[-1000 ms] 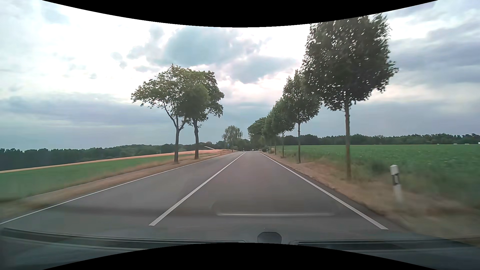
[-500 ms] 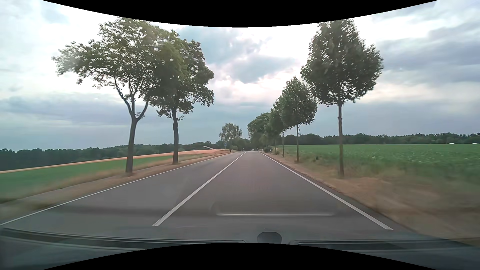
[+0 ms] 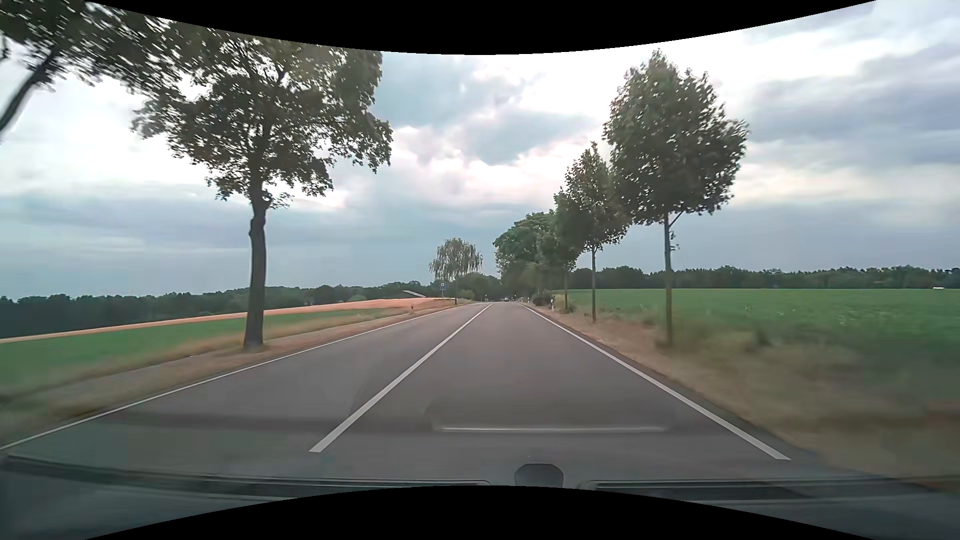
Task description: Follow the waypoints while adhering to traffic rules and regulations
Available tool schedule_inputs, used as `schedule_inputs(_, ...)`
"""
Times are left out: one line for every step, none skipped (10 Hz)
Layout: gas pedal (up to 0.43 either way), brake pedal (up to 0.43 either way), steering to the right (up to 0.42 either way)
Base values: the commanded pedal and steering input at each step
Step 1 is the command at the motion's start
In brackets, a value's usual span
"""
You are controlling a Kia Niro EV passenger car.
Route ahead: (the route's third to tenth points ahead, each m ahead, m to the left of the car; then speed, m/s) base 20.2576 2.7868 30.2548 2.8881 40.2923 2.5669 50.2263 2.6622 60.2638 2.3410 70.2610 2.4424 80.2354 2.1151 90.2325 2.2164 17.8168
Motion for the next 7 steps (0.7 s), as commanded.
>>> schedule_inputs(0.138, 0.0, -0.002)
schedule_inputs(0.138, 0.0, -0.002)
schedule_inputs(0.138, 0.0, -0.002)
schedule_inputs(0.138, 0.0, -0.003)
schedule_inputs(0.138, 0.0, -0.002)
schedule_inputs(0.138, 0.0, -0.003)
schedule_inputs(0.138, 0.0, -0.003)
